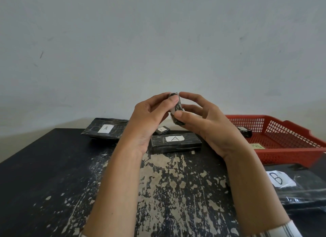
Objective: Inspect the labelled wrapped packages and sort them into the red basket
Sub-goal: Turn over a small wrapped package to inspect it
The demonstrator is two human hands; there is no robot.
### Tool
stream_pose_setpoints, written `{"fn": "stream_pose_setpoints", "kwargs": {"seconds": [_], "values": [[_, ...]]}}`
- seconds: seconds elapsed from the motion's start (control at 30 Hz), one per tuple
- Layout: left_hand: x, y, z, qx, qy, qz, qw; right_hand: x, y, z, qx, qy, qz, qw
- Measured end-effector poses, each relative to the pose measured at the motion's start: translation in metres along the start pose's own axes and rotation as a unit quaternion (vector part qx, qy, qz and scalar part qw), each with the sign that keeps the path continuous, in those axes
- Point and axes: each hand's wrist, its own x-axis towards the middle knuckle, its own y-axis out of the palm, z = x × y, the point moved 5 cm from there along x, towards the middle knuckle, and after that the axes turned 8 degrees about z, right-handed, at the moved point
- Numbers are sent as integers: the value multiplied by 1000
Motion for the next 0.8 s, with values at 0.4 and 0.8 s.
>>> {"fn": "stream_pose_setpoints", "kwargs": {"seconds": [0.4, 0.8], "values": [[1, 0, 3, 17, -11, 45, 999, -3, -5, 3, -43, -16, 13, 999], [-4, 5, 1, -51, -41, 85, 994, -4, -1, 5, -82, -49, 73, 993]]}}
